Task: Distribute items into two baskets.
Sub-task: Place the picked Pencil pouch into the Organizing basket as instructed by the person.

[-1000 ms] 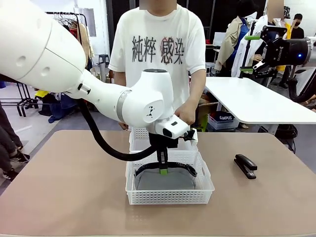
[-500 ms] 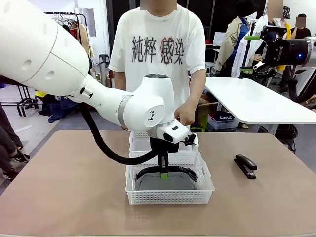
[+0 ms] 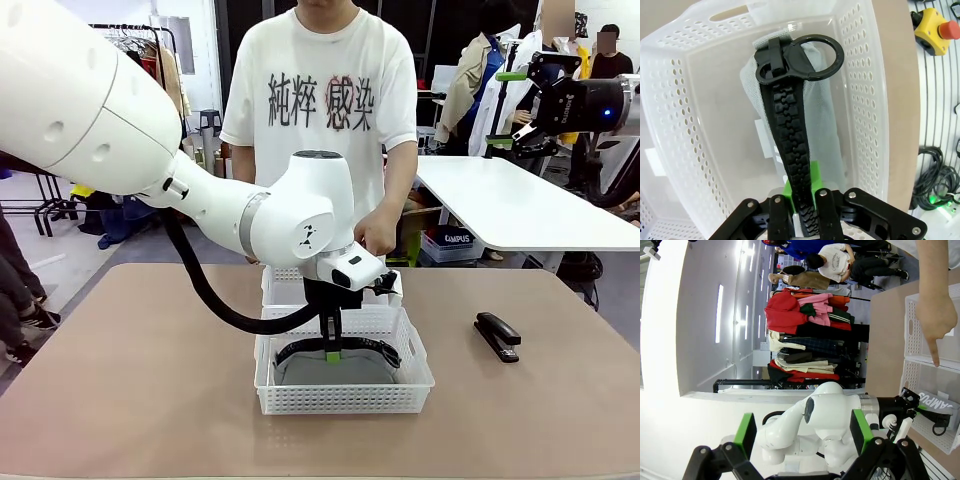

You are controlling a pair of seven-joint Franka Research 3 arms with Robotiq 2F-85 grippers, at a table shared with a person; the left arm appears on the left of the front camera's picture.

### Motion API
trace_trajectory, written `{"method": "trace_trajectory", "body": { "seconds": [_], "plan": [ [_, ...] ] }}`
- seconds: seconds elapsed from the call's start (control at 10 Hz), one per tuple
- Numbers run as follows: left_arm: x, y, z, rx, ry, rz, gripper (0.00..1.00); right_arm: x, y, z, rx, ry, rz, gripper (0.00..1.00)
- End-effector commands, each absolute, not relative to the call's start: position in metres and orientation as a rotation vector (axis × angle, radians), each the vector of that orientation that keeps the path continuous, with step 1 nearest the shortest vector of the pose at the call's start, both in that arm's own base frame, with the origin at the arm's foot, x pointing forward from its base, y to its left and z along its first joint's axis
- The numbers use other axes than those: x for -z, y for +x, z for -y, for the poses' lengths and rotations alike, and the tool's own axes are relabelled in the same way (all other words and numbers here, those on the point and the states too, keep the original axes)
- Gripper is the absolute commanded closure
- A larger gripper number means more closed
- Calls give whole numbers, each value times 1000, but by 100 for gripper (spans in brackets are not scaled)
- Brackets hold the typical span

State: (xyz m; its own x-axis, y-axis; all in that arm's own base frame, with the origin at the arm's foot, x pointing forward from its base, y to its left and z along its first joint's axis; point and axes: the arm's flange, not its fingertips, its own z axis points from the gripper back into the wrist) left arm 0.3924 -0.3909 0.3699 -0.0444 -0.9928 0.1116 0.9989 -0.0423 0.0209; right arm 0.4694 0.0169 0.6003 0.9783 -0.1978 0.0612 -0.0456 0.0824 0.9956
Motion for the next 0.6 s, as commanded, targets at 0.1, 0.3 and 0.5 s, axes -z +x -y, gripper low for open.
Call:
{"method": "trace_trajectory", "body": {
  "seconds": [0.1, 0.3, 0.5],
  "plan": [
    [-371, 395, 385, 1614, -66, 122, 33, -601, 469, -17, 114, 1487, 199, 0],
    [-378, 388, 384, 1601, -71, 112, 0, -601, 469, -17, 114, 1487, 199, 0],
    [-385, 398, 377, 1606, -75, 108, 0, -601, 469, -17, 114, 1487, 199, 0]
  ]
}}
